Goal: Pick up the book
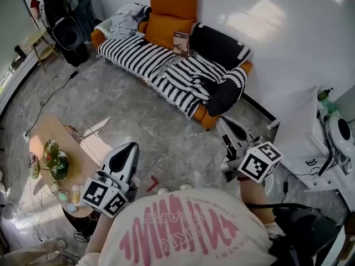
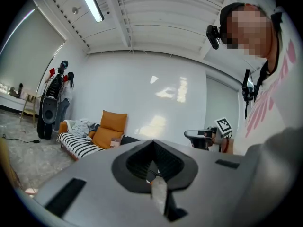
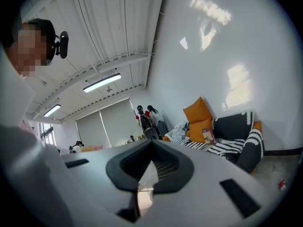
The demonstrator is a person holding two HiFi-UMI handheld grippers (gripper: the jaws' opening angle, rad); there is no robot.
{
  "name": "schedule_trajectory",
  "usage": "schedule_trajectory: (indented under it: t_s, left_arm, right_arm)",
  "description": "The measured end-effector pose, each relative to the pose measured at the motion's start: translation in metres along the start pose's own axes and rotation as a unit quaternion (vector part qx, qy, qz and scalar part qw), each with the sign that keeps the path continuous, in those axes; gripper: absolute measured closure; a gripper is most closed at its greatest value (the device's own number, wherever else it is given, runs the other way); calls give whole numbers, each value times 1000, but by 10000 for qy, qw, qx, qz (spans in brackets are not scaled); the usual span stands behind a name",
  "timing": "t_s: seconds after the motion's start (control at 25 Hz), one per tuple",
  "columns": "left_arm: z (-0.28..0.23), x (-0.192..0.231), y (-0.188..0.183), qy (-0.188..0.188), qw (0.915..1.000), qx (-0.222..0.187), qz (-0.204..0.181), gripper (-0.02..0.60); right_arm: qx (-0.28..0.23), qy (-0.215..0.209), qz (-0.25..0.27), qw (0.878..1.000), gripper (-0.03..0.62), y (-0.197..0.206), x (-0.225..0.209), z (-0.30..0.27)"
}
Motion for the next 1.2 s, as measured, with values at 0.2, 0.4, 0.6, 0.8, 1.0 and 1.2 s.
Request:
schedule_trajectory:
  t_s: [0.2, 0.4, 0.6, 0.8, 1.0, 1.2]
  left_arm:
    - [10, 14, -6, -91, 9999, -36, -27, 575]
    - [21, 27, -12, 87, 9999, -80, -62, 575]
    - [29, 46, -19, 174, 9995, -228, -141, 575]
    - [35, 62, -21, 86, 9995, -309, 42, 575]
    - [27, 73, -15, -57, 9993, -343, 116, 575]
    - [5, 88, -11, -124, 9994, -325, 91, 575]
  right_arm:
    - [43, 12, -36, 10000, 586, 8, 8, -12]
    - [51, -82, 110, 9999, 585, 16, 26, -26]
    - [-56, -108, 278, 9995, 585, 29, 46, -38]
    - [60, 55, 443, 9990, 585, 30, 50, -38]
    - [42, 53, 232, 9997, 585, 31, 36, -55]
    - [168, -3, 418, 9990, 585, 32, 19, -78]
Point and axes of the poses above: the fingertips, and each gripper's own axes: z backward along the fingers, x to its left, y out of its underside, the point moved 9 cm from there along z, backward along the fingers, and after that the axes turned 13 degrees about -x, right-handed, at the moved point
